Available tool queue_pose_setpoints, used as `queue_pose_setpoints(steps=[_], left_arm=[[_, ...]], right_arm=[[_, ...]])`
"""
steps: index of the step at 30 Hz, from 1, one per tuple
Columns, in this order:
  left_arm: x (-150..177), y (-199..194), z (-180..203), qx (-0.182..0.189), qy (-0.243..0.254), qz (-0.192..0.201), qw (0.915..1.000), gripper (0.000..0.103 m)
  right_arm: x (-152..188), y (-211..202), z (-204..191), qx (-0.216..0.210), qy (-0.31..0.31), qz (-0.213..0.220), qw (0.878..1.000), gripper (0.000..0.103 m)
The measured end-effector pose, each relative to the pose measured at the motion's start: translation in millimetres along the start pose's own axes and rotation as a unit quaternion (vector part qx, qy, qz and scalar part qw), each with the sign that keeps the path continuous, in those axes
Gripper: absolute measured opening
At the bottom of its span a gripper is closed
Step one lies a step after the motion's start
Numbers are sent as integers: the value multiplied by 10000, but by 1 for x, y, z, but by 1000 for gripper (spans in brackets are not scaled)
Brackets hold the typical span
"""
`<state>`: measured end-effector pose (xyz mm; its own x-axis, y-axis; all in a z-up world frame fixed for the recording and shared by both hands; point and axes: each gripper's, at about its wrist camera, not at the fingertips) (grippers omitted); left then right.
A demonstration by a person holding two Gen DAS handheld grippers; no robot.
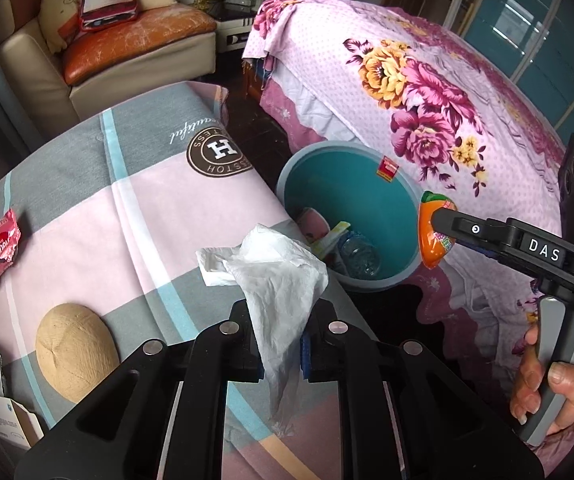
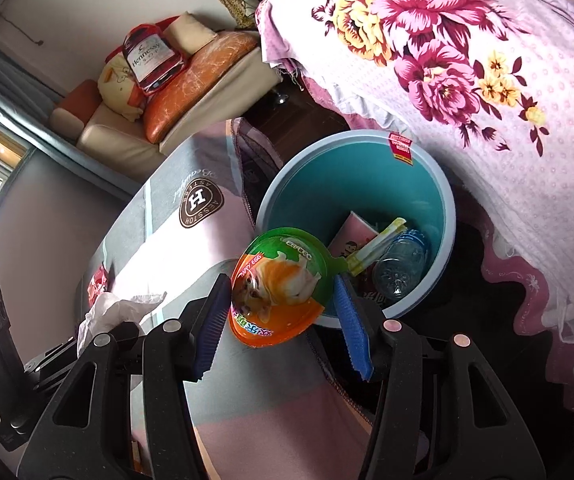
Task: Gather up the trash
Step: 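Carry the jelly cup and tissue over the teal bin and open both tools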
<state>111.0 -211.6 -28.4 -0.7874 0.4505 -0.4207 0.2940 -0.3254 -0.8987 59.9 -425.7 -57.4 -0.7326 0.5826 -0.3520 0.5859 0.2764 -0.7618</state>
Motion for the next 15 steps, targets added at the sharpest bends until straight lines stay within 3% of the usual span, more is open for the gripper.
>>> queue_pose_setpoints(steps=[8,15], left_arm=[[-31,37,39,-45,302,-155,9994,13],[-44,60,48,-54,266,-264,9993,14]], right_arm=[[-19,1,34,92,232,60,9997,50],[-27,7,48,159,310,22,9994,51]])
Point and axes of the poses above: each gripper's, at about its wrist camera, not at the fingertips, and y roughly the way its jaws point, z to its right, x to its underside, and after that the axes turned 2 degrees about -z, right-handed
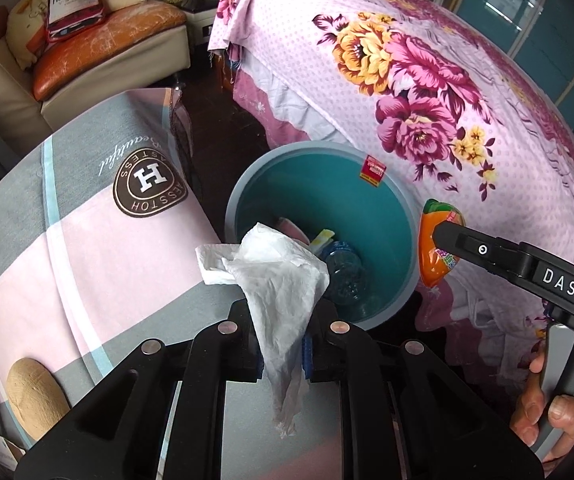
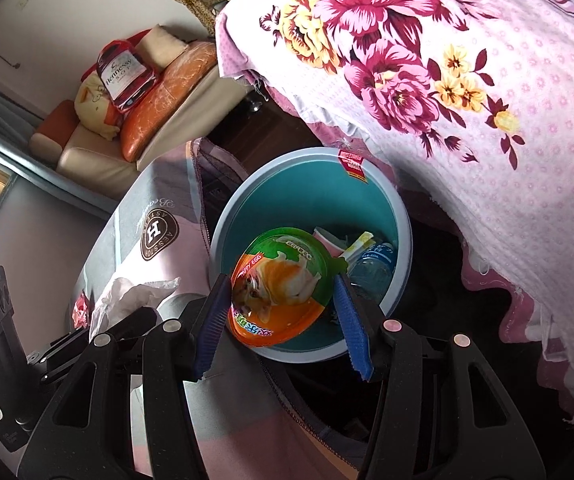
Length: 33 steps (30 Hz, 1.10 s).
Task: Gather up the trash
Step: 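Carry the jelly cup and tissue over the teal bin and open both tools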
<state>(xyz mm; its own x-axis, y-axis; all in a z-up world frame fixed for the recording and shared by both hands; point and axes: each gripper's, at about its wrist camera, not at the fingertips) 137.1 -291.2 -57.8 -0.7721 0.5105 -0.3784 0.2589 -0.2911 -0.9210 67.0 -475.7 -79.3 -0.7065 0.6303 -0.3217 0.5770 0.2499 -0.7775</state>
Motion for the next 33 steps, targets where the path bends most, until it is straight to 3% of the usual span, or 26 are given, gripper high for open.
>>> queue_pose_setpoints(steps=[6,7,10,11,20,29,31,33], left_arm=[[-4,15,2,-3,-11,-109,9999,22],[-5,16,2,-6,-27,-115,9999,29],[-7,17,-3,-97,-138,-35,9999,70],[-8,17,-5,-129,-171,13,9998,76],[-1,18,-21,-57,-418,-149,9990,91],[19,13,-31,-51,-449,-333,9984,94],[21,11,-33,-49,-438,-340,9984,94],[24,6,-35,-48,-430,-321,9985,94]], right_arm=[[-4,10,1,52,7,-84,10000,51],[-5,12,1,57,7,-87,9999,51],[-7,14,-1,88,-7,-82,9999,51],[-8,14,-1,98,-13,-82,9999,51],[-8,24,-5,199,-30,-193,9996,51],[-5,32,-12,368,-91,-298,9988,51],[-4,33,-15,391,-99,-338,9986,64],[-2,33,-17,410,-102,-321,9986,68]])
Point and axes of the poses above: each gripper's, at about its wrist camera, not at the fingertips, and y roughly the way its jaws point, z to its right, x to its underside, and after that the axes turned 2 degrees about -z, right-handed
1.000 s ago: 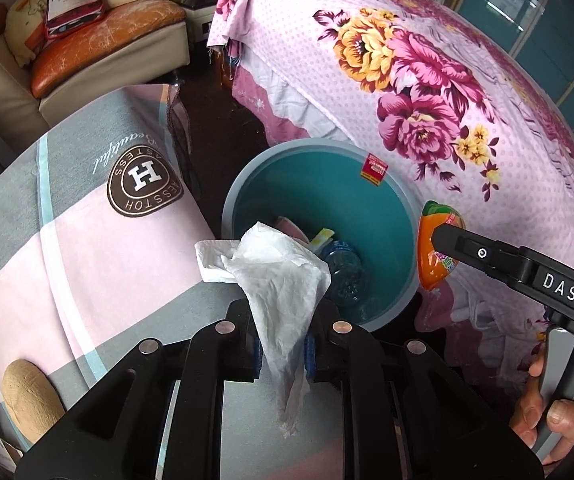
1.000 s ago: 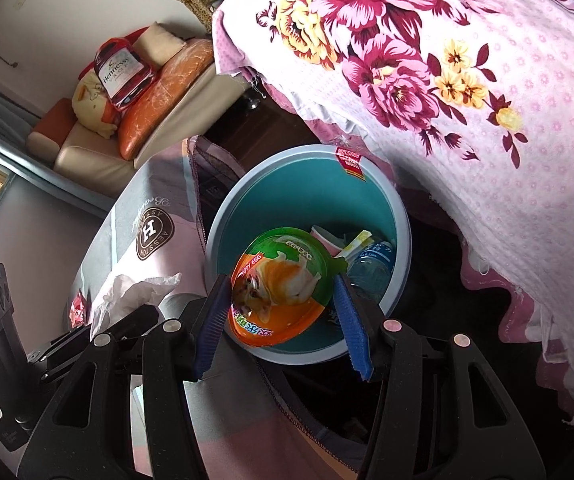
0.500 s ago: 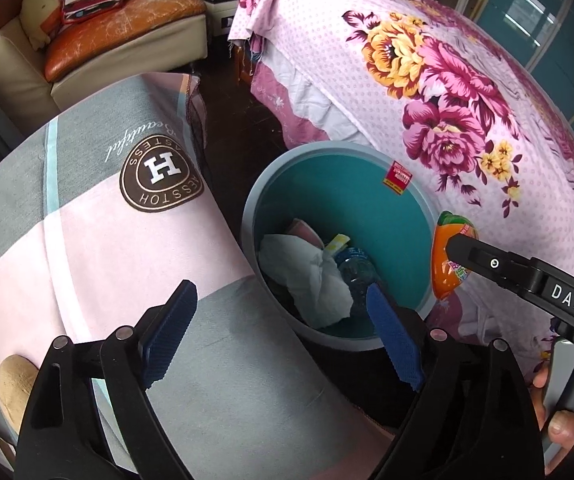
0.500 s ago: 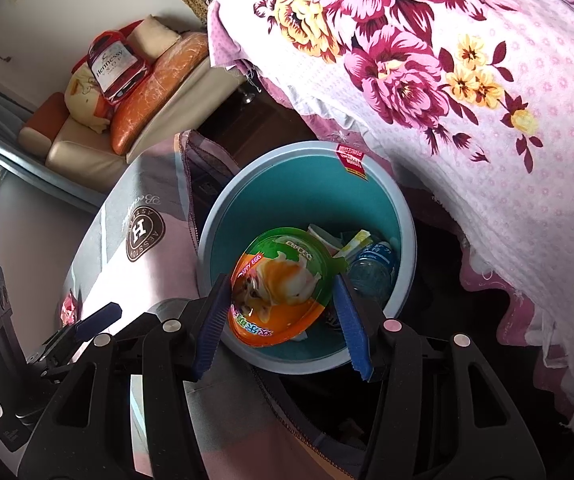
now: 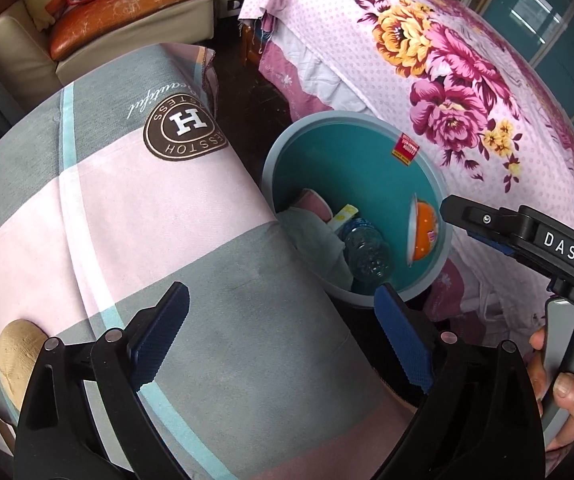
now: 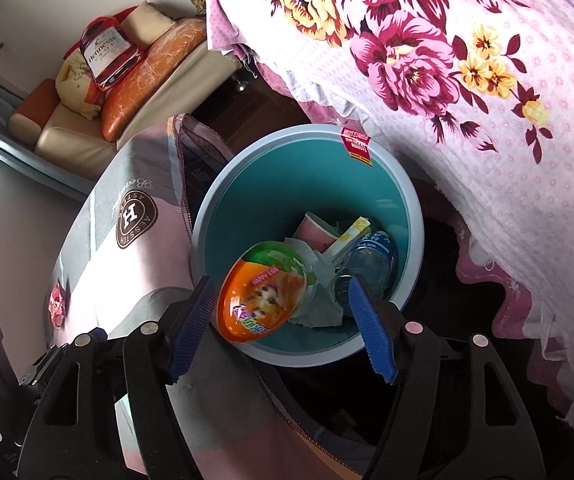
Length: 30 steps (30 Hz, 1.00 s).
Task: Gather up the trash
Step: 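Carry the jelly cup and tissue over the teal bin and open both tools, then move both tools back toward the snack packets on the table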
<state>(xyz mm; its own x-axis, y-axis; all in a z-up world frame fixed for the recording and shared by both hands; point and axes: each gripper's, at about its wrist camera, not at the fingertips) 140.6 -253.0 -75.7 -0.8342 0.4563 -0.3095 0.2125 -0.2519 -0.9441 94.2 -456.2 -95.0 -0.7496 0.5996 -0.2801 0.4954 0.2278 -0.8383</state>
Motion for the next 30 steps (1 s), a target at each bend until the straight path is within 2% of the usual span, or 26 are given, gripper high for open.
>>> queue_pose_setpoints(steps=[3,8,17,24,30], left_arm=[[4,-8,-3,11,-2,61,10000,94],[11,-25,-8,61,-49,189,9998,94],[37,-59,-25,48,-129,422,9990,94],[67,-87,-52,30,-316,610,9976,96],[94,-112,-82,-36,-518,790,9955,97]], right_arm=[[4,-2,-4,21,-13,-31,10000,73],[14,-6,-13,63,-78,-97,9999,76],[41,-18,-32,93,-217,-215,9995,77],[67,-26,-68,77,-616,-309,9976,78],[97,-21,-110,7,-1127,-571,9920,78]])
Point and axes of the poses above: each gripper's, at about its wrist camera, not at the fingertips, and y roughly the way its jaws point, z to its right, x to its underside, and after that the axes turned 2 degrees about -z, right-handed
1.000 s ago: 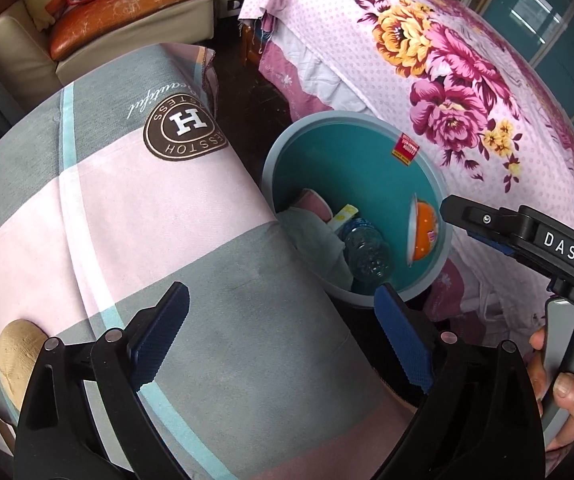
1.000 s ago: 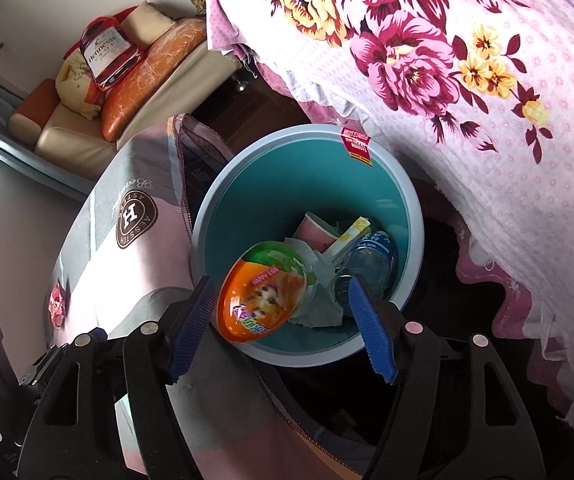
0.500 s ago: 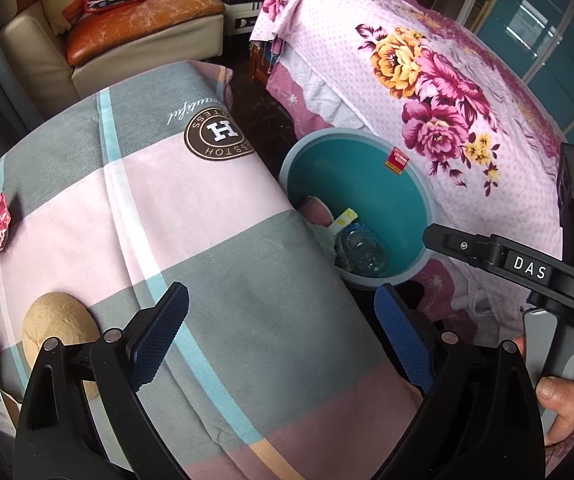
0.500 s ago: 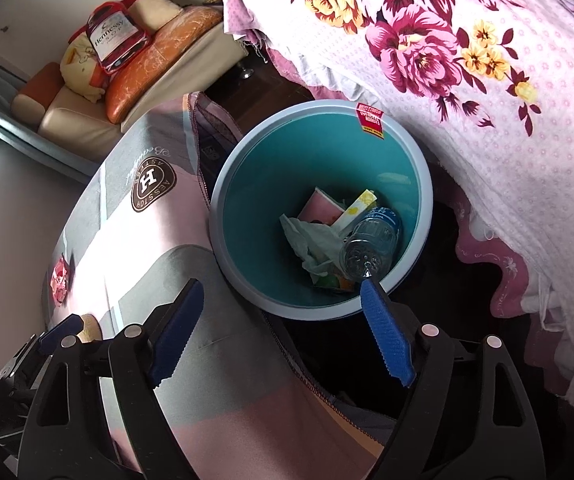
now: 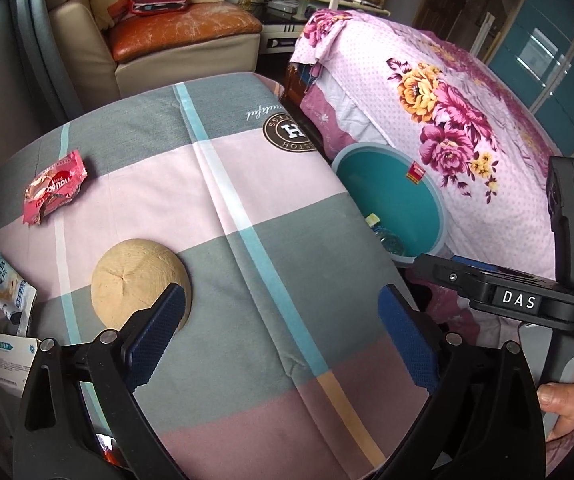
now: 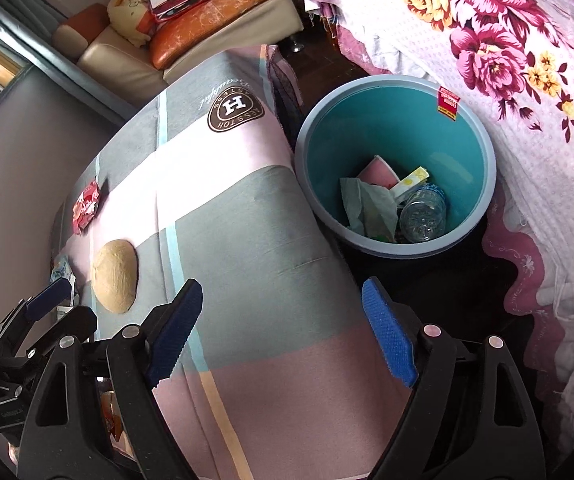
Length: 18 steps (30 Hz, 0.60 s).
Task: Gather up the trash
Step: 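Move both tools back toward the snack packets on the table, then grasp the orange Ovaltine packet with the right tool while the left tool grasps the yellow-orange snack bag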
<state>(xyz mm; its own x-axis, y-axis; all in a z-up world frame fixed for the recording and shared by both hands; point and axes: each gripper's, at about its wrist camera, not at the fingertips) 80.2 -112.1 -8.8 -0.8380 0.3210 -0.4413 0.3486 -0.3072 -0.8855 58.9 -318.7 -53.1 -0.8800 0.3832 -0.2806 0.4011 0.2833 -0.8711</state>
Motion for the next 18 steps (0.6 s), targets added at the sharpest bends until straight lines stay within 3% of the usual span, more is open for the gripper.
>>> queue_pose_setpoints(steps=[10,18], left_arm=[[40,-44,-73,-190,-339,204,9990,98],[90,-67,-140,-485,-802,237,9953,98]], right_arm=[[41,19,-81,-129,-932,-569,9939,78],[87,44,-153,-369,-1771,-1262,9754,78]])
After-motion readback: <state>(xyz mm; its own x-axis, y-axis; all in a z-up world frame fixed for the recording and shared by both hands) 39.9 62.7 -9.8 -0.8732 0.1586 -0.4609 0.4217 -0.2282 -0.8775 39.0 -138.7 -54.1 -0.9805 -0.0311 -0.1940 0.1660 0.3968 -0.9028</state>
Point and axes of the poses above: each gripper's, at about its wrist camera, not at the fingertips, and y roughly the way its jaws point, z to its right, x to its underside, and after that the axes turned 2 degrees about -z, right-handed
